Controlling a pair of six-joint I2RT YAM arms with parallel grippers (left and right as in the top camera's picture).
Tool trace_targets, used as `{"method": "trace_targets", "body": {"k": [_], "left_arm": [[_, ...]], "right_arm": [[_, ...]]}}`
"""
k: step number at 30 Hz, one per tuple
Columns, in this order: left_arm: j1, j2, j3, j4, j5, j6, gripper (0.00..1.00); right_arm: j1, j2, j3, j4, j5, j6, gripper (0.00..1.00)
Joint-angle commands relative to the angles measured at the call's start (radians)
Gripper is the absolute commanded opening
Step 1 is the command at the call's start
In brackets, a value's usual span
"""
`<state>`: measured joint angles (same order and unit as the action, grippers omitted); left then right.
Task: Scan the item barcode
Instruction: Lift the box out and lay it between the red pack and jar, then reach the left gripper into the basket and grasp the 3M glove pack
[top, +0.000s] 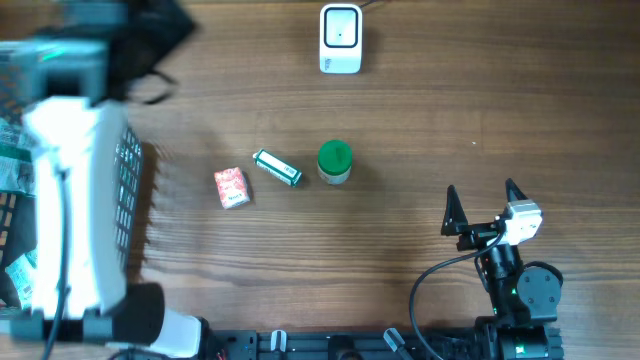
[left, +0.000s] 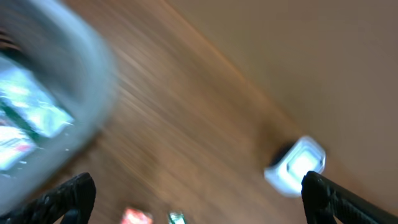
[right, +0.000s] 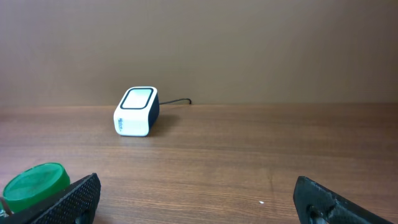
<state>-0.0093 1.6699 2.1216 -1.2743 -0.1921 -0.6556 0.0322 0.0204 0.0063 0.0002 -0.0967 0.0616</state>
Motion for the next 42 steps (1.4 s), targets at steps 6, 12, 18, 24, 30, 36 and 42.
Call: {"method": "trace_targets", "body": {"k": [6,12,18,24,30,36,42], "left_arm": [[0.586,-0.014,-0.082,-0.207,0.008,-0.172,1.0],[0.647,0.061,-0.462,0.018,0.031,-0.164,1.0],[0.64,0.161,-0.619,0.237,0.043,-0.159,1.0],[0.593,0.303,-0.619,0.315,0.045,-0.134,1.0],[0.563,0.456,-0.619,0.339,0.045,-0.117,0.46],[0.563,0.481,-0.619,0.278,0.045,-0.107,0.04],[0.563,0.477,-0.619,0.256,0.045,-0.107,0.04]], "right_arm": [[0.004,-0.002,-0.001,0.005,-0.005,-0.009,1.0],[0.004,-0.002,-0.001,0.005,-0.005,-0.009,1.0],[0.004,-0.002,-0.001,0.005,-0.005,-0.009,0.99],[0.004,-0.002,-0.001,0.005,-0.005,-0.008,1.0],[0.004,-0.002,-0.001,0.005,-0.005,-0.009,1.0],[0.004,-0.002,-0.001,0.005,-0.005,-0.008,1.0],[0.004,-0.002,-0.001,0.005,-0.005,-0.008,1.0]]}}
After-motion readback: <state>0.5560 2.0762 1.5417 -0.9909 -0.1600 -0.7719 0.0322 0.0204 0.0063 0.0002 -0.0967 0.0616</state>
